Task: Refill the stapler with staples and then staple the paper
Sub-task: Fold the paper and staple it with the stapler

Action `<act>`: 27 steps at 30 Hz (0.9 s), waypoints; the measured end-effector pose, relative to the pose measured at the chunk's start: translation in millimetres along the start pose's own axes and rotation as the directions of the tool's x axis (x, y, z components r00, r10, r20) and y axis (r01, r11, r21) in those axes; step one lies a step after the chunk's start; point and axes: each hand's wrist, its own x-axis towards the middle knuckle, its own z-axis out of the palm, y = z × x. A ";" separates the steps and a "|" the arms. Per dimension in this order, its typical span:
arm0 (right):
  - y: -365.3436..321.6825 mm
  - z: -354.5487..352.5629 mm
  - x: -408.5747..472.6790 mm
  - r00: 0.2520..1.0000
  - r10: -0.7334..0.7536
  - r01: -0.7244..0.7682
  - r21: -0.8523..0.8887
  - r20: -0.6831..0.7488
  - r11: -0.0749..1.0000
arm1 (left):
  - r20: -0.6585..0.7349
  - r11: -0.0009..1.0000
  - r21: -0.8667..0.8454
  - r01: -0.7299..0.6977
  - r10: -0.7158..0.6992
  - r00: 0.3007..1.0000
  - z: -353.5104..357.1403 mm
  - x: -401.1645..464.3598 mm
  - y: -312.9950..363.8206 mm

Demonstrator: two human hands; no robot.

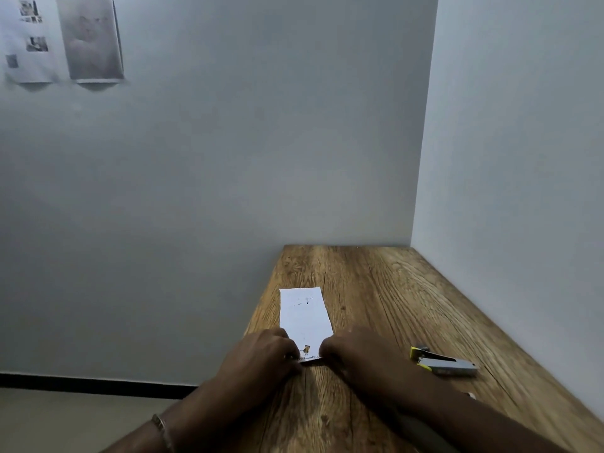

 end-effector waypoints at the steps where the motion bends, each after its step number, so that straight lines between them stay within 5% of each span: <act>1: 0.3 0.5 0.3 1.000 0.000 0.000 0.001 -0.011 1.000 | -0.006 1.000 -0.001 -0.002 0.002 1.000 -0.5 0.0 0.2; 16: 12.6 1.6 6.0 0.998 0.045 -0.041 0.109 -0.032 0.993 | -0.047 1.000 -0.004 0.021 -0.021 0.999 -2.9 7.8 -5.6; 27: 25.7 4.4 -0.3 0.992 0.123 -0.121 0.186 -0.001 0.975 | -0.121 0.977 -0.199 0.073 -0.099 0.988 9.3 -10.6 -23.0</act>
